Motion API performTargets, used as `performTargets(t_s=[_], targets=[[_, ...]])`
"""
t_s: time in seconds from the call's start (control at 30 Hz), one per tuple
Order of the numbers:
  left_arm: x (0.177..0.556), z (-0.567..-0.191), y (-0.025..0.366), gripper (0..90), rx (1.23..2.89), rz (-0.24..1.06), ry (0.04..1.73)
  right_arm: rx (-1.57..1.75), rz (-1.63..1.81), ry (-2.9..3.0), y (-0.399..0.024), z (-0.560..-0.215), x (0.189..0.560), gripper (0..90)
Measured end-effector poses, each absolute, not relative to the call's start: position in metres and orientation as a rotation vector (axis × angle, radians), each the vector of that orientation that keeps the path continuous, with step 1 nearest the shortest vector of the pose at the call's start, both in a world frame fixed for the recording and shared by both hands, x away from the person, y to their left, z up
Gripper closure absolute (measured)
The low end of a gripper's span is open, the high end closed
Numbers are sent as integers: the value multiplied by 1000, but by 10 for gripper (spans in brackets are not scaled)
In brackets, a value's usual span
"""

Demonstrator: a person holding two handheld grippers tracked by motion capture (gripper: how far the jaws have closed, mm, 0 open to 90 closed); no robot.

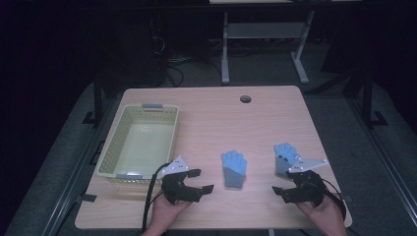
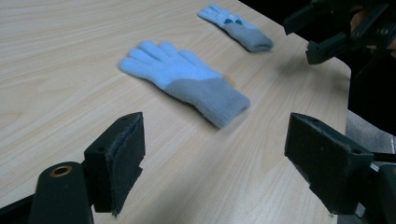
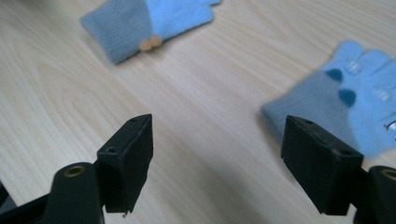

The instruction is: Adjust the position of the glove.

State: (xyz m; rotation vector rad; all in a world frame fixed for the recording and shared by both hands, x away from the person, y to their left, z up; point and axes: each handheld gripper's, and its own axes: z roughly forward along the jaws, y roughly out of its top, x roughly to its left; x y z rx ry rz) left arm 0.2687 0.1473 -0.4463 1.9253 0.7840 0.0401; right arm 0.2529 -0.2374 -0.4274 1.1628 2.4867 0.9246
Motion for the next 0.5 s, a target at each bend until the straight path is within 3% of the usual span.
performTargets(t_s=[0.5], targets=[[267,-443,148,201,1912,52,773,1209,841,2539,-245,-409,287,284]])
